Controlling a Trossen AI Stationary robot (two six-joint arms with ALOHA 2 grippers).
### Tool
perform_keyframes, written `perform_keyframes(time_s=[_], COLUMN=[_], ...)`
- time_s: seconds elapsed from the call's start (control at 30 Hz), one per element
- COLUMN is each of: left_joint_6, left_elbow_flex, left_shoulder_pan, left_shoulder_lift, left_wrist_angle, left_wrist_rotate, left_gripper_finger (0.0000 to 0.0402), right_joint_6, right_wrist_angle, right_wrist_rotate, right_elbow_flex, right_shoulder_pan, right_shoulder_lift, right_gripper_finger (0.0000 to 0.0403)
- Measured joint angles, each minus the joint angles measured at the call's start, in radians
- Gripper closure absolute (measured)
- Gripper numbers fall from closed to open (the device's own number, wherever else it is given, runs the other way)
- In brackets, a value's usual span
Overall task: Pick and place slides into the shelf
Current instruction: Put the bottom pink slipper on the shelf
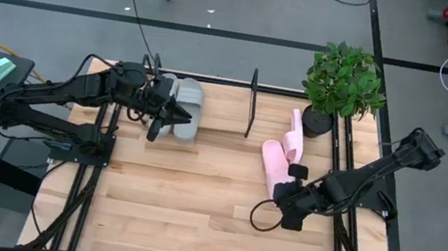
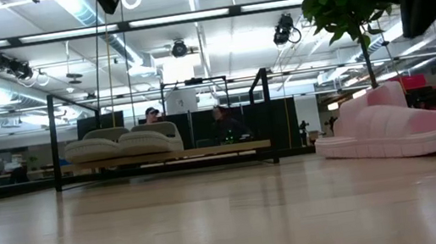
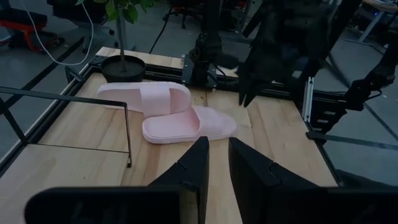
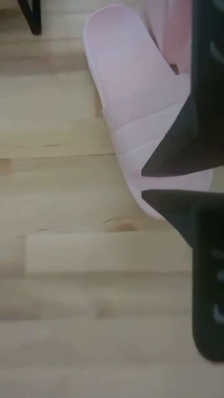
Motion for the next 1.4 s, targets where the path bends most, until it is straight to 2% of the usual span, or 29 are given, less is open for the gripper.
perform_keyframes(time_s=[0.43,0.6,0.77,1.0,1.17,1.27,1.4], left_joint_6=[0.015,0.019,0.019,0.020,0.020,0.021,0.020], left_elbow_flex=[0.000,0.000,0.000,0.000,0.000,0.000,0.000], left_shoulder_pan=[0.000,0.000,0.000,0.000,0.000,0.000,0.000], left_shoulder_lift=[0.000,0.000,0.000,0.000,0.000,0.000,0.000], left_wrist_angle=[-0.002,-0.010,-0.016,-0.031,-0.031,-0.030,-0.030], left_wrist_rotate=[0.000,0.000,0.000,0.000,0.000,0.000,0.000], left_gripper_finger=[0.0337,0.0338,0.0331,0.0333,0.0339,0.0338,0.0332], right_joint_6=[-0.173,-0.188,-0.195,-0.184,-0.104,-0.033,-0.038], right_wrist_angle=[0.028,0.013,-0.046,-0.065,-0.061,-0.057,-0.054], right_wrist_rotate=[0.009,0.020,0.098,0.203,0.217,0.211,0.167], right_elbow_flex=[-0.046,-0.046,-0.046,-0.046,-0.046,-0.046,-0.046], right_shoulder_pan=[-0.041,-0.038,-0.037,-0.038,-0.046,-0.056,-0.065], right_shoulder_lift=[0.164,0.242,0.298,0.312,0.312,0.312,0.312], right_gripper_finger=[0.0188,0.0153,0.0145,0.0158,0.0186,0.0241,0.0363])
